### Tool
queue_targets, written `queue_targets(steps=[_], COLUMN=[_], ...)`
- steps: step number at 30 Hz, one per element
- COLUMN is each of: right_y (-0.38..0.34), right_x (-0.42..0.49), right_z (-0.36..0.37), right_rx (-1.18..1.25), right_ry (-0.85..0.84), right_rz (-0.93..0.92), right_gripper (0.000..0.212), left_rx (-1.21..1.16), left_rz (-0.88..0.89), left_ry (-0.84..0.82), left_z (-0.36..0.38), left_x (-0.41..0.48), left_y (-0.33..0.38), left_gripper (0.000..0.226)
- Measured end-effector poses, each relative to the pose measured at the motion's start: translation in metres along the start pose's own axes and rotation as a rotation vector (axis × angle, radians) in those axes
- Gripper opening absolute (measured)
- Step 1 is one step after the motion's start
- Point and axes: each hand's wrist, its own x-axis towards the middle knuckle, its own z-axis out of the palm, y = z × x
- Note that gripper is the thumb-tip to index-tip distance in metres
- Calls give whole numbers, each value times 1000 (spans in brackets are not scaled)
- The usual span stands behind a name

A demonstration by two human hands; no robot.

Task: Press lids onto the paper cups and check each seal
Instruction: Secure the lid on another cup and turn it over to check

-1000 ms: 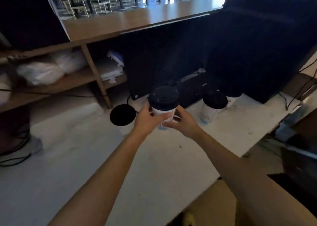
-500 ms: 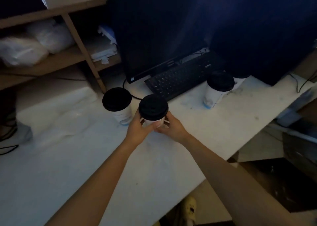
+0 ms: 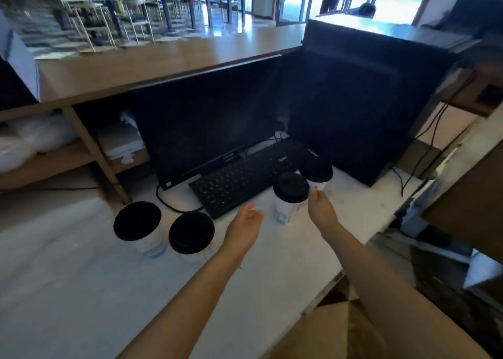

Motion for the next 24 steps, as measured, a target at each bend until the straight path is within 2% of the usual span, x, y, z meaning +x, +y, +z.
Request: queue_targets(steps=[4, 9, 13, 16, 21, 24], right_y=[-5, 12, 3, -1, 7, 6], right_x=[16, 0, 26, 42, 42, 25], right_z=[7, 20, 22, 30, 35, 32], right_rx=[69, 104, 99, 136, 258, 303], right_ry=[-88, -129, -215, -319, -332, -272], right_rz=[-140, -179, -220, -218, -168, -149], right_gripper=[39, 17, 31, 31, 26, 22], left_rx=[-82, -101, -36, -30, 2, 5], left_rz=[34, -6, 15, 73, 102, 85], left_ry=[30, 194, 337, 405, 406, 262], left_z=[45, 63, 71, 79, 79, 71], left_x=[57, 72, 80, 89, 96, 98], left_y=[43, 21, 12, 7, -1, 4], left_gripper=[51, 40, 36, 32, 32, 37])
